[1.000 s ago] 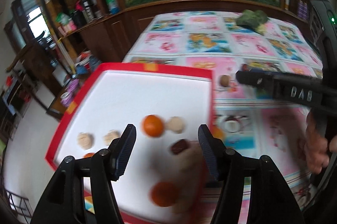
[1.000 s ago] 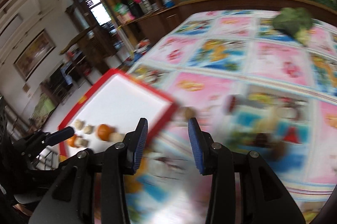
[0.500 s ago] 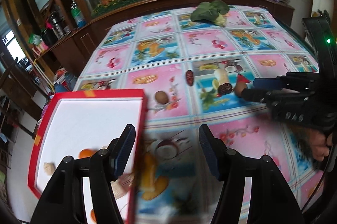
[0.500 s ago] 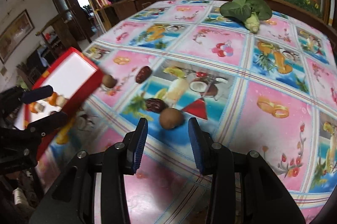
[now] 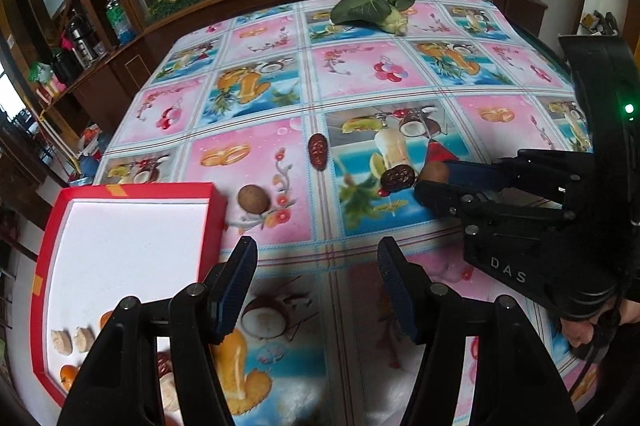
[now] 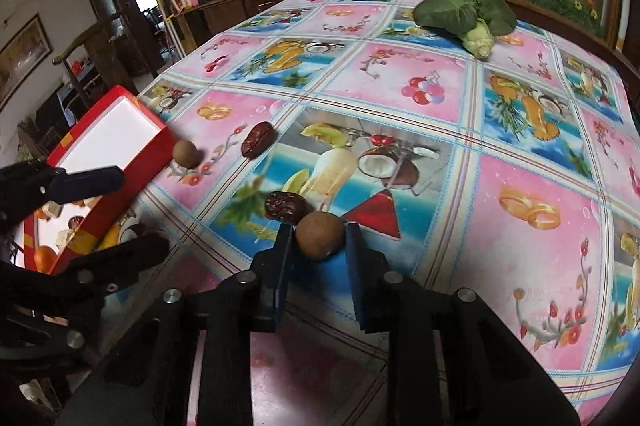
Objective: Organize fruits
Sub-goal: 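Grasp a brown kiwi with the right tool while the left tool grasps a red date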
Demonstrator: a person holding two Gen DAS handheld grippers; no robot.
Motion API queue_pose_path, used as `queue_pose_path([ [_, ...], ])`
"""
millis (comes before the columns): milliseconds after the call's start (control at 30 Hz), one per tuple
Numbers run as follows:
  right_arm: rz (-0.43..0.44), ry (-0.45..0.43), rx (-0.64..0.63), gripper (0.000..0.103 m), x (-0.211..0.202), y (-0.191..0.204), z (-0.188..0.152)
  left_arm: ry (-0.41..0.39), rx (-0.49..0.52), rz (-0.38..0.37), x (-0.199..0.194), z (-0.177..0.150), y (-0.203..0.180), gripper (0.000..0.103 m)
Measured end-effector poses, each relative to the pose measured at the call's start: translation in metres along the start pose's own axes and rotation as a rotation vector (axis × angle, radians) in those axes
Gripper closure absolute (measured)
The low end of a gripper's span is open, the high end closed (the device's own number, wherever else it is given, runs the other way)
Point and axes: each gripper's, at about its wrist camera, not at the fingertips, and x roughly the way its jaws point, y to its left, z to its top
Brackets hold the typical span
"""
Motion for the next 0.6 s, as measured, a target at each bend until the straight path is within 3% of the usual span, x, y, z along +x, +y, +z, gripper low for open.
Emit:
queue_pose_path([
  [333, -0.03, -0.039, 0.254, 0.075, -0.023, -0.05, 0.01, -0.004, 0.006, -0.063, 0.023, 0.024, -0.019, 0.04],
  [600, -0.017, -0.066, 0.317, 0.075, -0.032, -0.06, 0.013, 0.01, 0.017, -0.074, 0.041, 0.038, -0.037, 0.042],
])
